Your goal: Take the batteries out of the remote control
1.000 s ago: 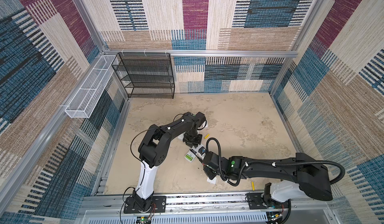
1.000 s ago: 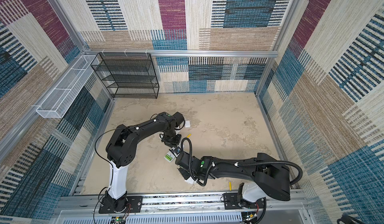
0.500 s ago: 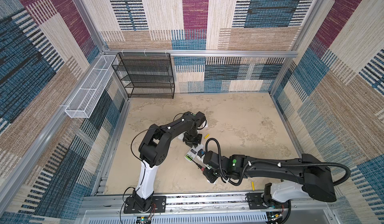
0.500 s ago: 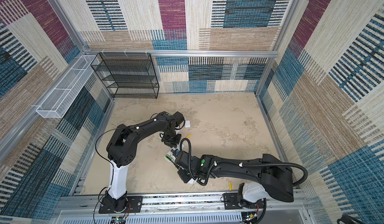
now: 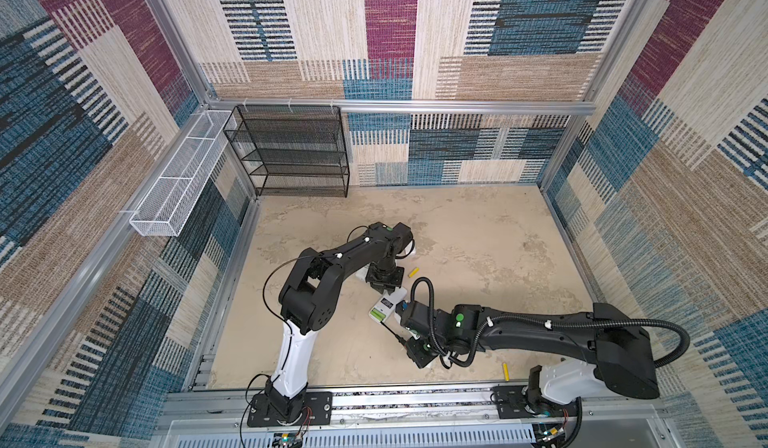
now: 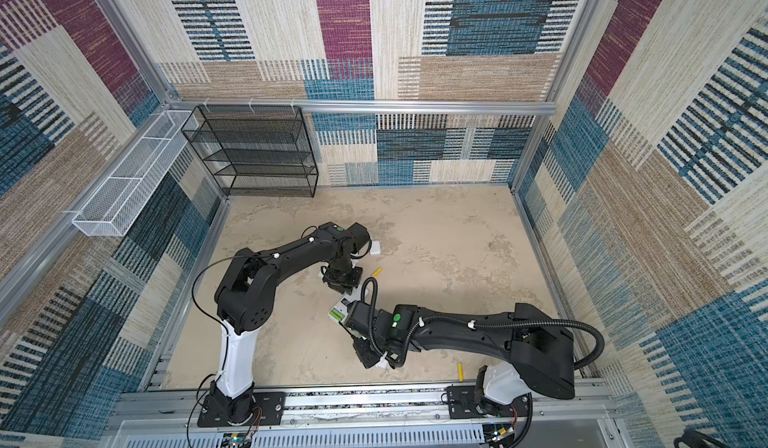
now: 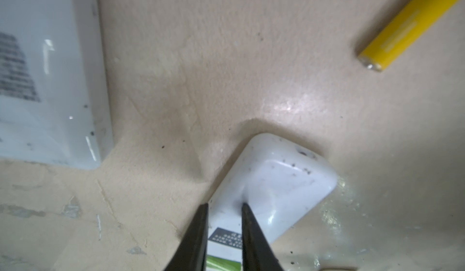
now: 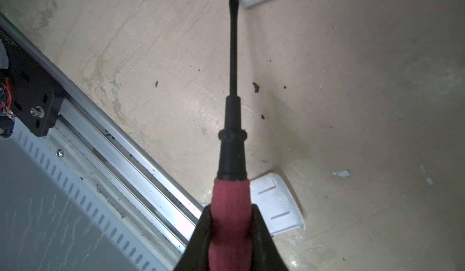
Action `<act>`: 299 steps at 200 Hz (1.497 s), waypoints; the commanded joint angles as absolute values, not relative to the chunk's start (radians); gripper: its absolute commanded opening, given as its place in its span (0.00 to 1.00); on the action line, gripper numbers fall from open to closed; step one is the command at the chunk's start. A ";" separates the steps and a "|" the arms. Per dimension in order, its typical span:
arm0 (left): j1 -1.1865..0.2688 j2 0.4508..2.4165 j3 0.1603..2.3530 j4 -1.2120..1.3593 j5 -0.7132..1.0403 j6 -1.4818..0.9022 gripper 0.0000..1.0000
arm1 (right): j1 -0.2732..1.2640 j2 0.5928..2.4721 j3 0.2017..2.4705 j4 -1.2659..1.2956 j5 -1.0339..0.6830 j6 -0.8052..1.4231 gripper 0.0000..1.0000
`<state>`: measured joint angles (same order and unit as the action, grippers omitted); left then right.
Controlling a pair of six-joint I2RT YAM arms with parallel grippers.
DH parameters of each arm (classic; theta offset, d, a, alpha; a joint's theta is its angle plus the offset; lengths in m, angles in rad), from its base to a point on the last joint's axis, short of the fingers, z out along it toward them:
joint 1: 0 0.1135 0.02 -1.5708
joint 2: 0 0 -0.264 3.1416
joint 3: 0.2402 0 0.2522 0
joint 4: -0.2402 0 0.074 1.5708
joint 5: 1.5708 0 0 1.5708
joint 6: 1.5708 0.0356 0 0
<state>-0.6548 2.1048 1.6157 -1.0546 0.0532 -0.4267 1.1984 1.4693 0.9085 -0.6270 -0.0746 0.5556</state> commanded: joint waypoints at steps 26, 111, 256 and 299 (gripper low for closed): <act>-0.653 2.122 1.599 -1.037 -0.029 -0.433 0.26 | 1.199 1.494 0.946 -0.677 -0.044 0.602 0.00; -0.653 2.130 1.606 -1.037 -0.020 -0.431 0.26 | 1.198 1.499 0.985 -0.749 -0.015 0.606 0.00; -0.655 2.134 1.601 -1.037 -0.011 -0.431 0.26 | 1.198 1.531 0.990 -0.662 0.081 0.604 0.00; -0.655 2.137 1.603 -1.038 -0.004 -0.428 0.27 | 1.198 1.490 0.897 -0.511 0.074 0.583 0.00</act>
